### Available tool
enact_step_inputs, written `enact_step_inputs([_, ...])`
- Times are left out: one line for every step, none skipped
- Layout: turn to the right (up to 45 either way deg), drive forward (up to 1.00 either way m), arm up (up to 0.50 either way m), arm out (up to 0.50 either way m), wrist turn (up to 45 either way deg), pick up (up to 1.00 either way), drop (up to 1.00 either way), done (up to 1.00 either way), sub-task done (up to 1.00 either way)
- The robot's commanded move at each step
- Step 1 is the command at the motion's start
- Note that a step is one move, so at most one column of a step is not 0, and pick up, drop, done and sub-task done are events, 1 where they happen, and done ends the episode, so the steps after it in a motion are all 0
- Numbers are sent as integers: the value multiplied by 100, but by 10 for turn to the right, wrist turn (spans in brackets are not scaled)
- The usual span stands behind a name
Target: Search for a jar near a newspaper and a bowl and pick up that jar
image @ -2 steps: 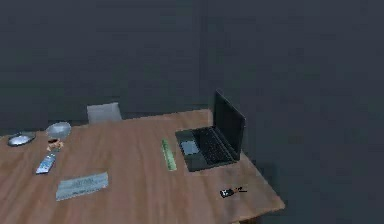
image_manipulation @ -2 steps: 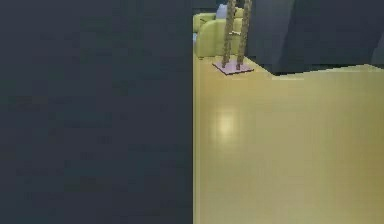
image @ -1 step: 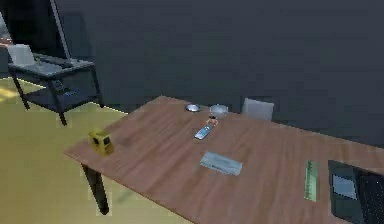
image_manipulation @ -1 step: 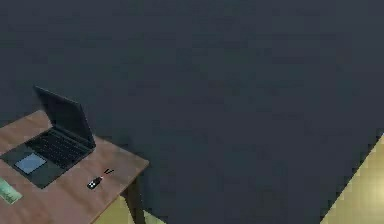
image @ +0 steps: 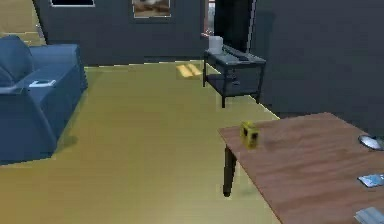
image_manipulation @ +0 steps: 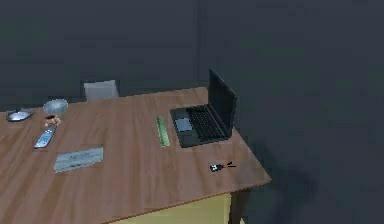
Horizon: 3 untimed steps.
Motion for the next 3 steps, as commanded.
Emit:
enact_step_inputs([-210, 0, 0, 0, 0, 0, 0, 0, 0])
enact_step_inputs([0, 100, 0, 0, 0, 0, 0, 0, 0])
enact_step_inputs([-30, 0, 0, 0, 0, 0, 0, 0, 0])
